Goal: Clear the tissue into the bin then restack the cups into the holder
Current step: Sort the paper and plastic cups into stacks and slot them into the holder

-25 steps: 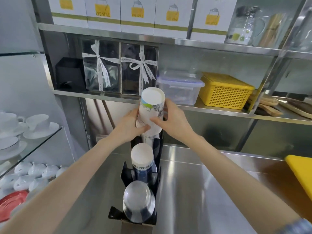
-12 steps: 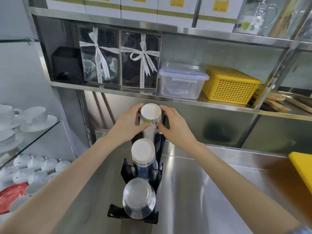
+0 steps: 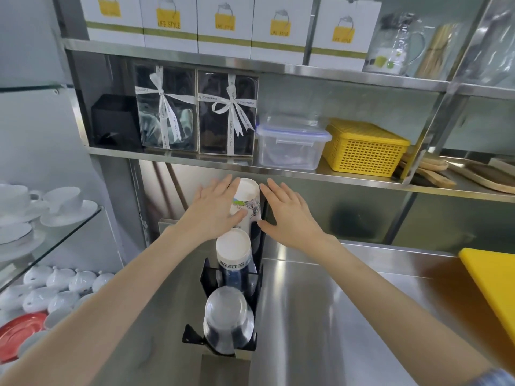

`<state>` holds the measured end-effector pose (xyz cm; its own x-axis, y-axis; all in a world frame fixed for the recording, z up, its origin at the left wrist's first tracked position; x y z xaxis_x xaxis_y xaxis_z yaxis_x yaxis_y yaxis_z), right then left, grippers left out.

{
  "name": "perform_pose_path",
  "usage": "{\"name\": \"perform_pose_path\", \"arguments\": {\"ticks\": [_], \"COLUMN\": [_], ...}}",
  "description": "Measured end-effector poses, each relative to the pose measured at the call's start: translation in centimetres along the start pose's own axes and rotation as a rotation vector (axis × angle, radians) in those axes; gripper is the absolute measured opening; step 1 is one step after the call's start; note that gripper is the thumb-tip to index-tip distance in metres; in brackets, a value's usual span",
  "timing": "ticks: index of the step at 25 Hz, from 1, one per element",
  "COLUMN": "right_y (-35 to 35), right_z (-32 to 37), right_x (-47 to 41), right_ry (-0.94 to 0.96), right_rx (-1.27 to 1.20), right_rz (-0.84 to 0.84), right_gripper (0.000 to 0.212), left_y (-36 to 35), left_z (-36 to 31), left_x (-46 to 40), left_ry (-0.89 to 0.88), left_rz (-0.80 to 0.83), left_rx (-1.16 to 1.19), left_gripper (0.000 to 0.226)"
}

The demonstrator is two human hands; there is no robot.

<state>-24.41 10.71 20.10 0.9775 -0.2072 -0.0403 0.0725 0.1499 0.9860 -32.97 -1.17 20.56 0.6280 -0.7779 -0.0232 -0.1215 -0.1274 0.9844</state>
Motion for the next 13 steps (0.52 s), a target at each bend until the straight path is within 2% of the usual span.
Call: {"name": "perform_pose_path", "arguments": {"ticks": [4, 13], "right_y": [1.3, 1.4], "right_z": [-0.2, -2.0], "right_x": [3.9, 18.1], "right_ry": [-0.07, -0.15], "right_rx": [0.064, 0.074], "right_rz": [-0.001, -0.039], "right_gripper": [0.074, 0.079], "left_y": [1.1, -1.1], "left_z": [-2.1, -10.7], "left_x": [3.1, 12.4], "left_ry": [0.032, -0.066], "left_rz": [0.006, -0.093], "left_rx": [-0.118, -0.111], "left_gripper": [0.073, 0.081]}}
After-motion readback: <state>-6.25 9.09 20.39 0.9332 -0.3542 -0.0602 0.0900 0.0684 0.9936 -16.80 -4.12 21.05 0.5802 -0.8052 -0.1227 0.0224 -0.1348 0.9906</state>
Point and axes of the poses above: each hand's wrist, its own x-axis away from the middle knuckle, its own y-axis out of the back of the hand, z = x × y, the point moved 3 cm from there along -x, towards the middle knuckle, and after that the axes turned 14 degrees about z, right-handed, at the moved point
